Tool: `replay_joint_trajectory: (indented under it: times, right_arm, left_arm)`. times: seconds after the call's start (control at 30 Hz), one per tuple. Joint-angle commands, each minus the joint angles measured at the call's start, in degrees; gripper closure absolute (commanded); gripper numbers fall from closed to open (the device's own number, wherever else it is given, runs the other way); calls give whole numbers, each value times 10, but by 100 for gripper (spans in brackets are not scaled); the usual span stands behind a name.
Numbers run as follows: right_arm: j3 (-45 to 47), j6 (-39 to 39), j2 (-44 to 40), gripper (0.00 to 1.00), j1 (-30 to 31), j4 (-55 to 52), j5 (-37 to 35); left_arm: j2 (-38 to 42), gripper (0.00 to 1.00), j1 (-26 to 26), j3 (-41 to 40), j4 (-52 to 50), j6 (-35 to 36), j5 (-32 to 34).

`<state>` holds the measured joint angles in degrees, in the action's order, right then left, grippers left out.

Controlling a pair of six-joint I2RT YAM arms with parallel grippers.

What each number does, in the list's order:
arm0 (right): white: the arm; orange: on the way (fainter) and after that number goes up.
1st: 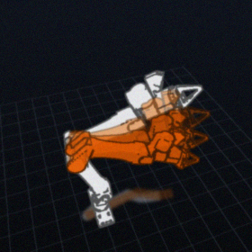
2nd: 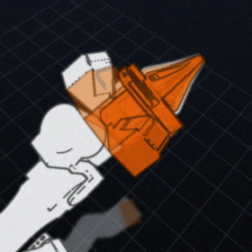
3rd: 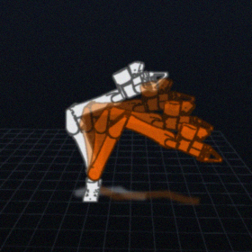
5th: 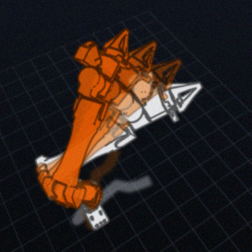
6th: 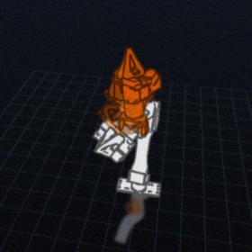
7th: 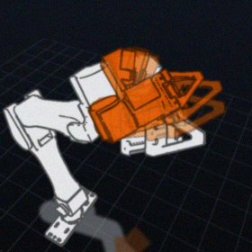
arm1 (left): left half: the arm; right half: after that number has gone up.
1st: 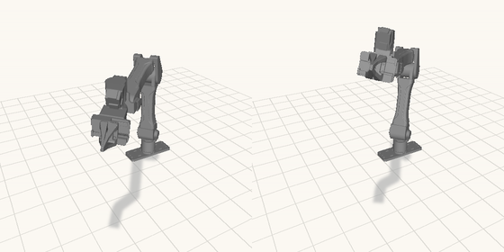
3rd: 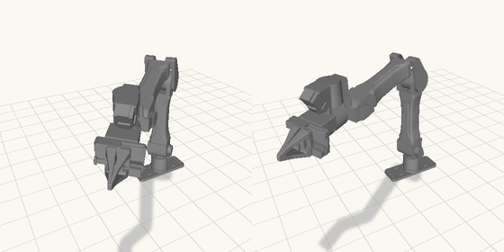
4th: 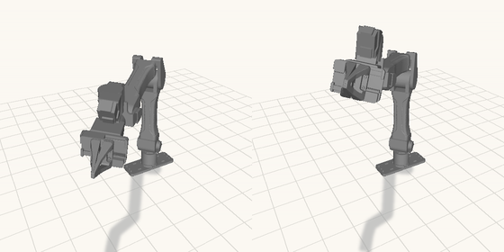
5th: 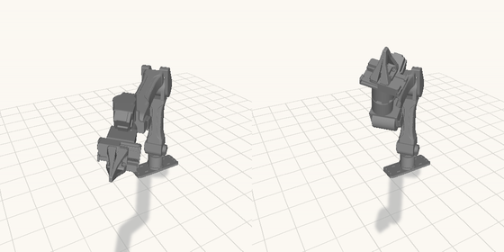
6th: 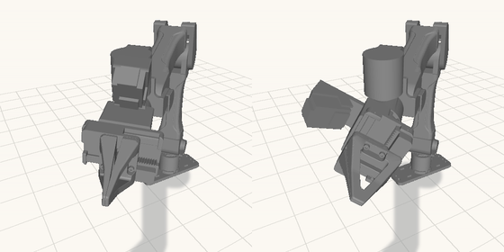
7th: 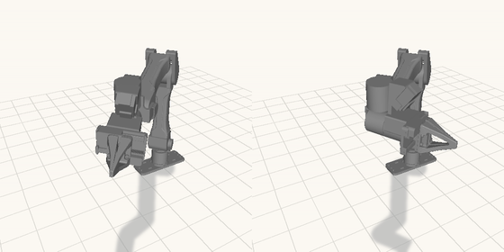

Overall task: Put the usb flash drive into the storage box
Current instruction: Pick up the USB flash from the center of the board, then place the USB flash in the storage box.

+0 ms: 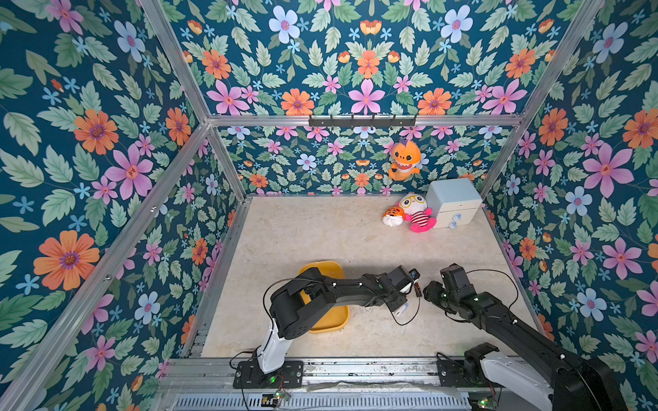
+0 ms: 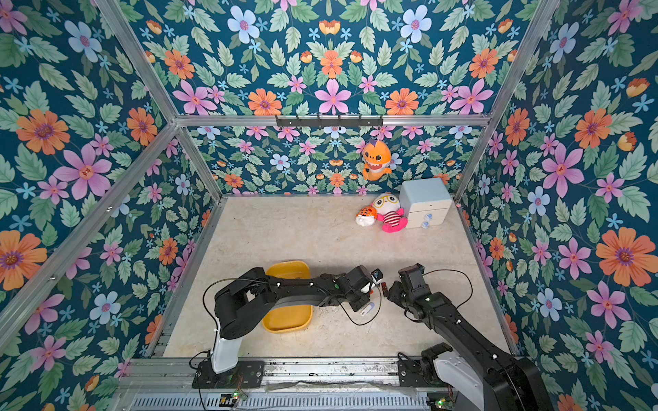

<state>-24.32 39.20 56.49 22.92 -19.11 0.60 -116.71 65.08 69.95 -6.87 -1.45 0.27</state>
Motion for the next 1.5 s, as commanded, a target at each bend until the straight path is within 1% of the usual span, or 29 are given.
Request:
replay_joint_trajectory:
  times: [0.0, 0.17, 0.3, 0.47, 0.67, 0.77, 0.9, 0.97, 1.0, 1.07, 1.13, 1.2, 1.3, 1.47]
  right_arm:
    - [2, -4, -2, 43, 0, 7, -1]
    - [2, -4, -3, 42, -1, 7, -1]
    - [3, -4, -3, 43, -2, 8, 1]
    - [4, -4, -4, 42, -4, 8, 3]
    - [5, -4, -7, 42, -4, 9, 4]
    - [5, -5, -8, 42, -5, 10, 5]
    - [6, -5, -9, 42, -5, 11, 7]
    - [7, -6, -9, 42, -5, 12, 8]
    - [7, -6, -9, 42, -6, 12, 8]
    - [7, -6, -9, 42, -5, 13, 10]
    - [6, -7, -8, 42, -5, 13, 10]
    - [7, -7, -9, 42, -6, 13, 10]
    - [7, -7, -8, 42, -6, 13, 11]
    - [6, -7, -7, 42, -7, 13, 11]
  left_arm:
    - [-27, 79, 4, -15, -201, -3, 3]
    - [-6, 86, 6, -3, -205, -12, 24]
    - [30, 90, 7, 13, -203, -17, 18]
    - [93, 93, 7, 12, -172, -28, 2]
    - [200, 94, -7, -36, -127, -75, 3]
    - [270, 94, -38, -81, -109, -119, 11]
    - [387, 94, -108, -152, -109, -203, 45]
    - [443, 89, -139, -186, -123, -262, 102]
    - [467, 89, -160, -205, -133, -290, 123]
    - [498, 90, -200, -236, -143, -325, 121]
    - [503, 90, -231, -259, -156, -359, 115]
    - [493, 91, -245, -269, -163, -379, 102]
    - [472, 91, -251, -285, -146, -404, 83]
    - [431, 91, -255, -310, -82, -428, 47]
